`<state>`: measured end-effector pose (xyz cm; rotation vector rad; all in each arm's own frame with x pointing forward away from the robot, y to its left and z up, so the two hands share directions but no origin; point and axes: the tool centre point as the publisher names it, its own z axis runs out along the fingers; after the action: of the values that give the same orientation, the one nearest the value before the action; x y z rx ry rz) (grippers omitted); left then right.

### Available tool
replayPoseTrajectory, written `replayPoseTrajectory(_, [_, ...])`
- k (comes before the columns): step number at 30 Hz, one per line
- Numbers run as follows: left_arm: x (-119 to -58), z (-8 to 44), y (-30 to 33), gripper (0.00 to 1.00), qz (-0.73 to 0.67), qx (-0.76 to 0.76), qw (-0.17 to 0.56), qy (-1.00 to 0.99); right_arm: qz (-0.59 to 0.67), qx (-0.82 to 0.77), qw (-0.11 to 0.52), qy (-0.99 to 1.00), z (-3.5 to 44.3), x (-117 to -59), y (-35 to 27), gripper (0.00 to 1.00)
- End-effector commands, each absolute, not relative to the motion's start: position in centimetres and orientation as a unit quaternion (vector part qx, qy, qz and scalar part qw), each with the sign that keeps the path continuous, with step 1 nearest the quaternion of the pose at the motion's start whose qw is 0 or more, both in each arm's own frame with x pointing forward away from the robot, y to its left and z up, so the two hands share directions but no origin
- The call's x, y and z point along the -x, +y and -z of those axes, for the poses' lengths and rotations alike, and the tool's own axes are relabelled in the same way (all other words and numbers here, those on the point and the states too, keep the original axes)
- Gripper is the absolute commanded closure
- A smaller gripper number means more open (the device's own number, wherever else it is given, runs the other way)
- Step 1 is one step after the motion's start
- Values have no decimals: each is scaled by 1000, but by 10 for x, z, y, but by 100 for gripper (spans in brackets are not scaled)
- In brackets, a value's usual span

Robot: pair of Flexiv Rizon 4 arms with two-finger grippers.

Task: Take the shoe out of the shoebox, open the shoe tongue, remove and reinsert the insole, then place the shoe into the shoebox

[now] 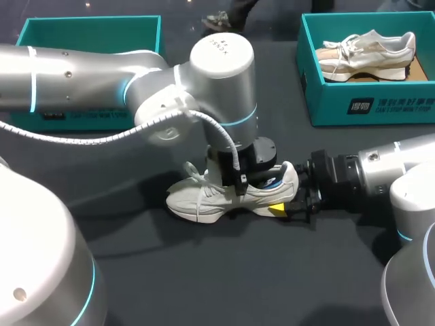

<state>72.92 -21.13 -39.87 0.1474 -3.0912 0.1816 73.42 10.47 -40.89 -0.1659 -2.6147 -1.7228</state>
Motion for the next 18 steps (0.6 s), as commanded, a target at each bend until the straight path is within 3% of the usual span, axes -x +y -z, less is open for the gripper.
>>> replayPoseTrajectory(1, [-745,416,-199,100,-75,-46,25,-996,547,53,3,-836,408,-731,106,100])
replayPoseTrajectory(18, [-730,376,-197,100,-198,-36,79,-976,547,53,3,-836,408,-731,106,100])
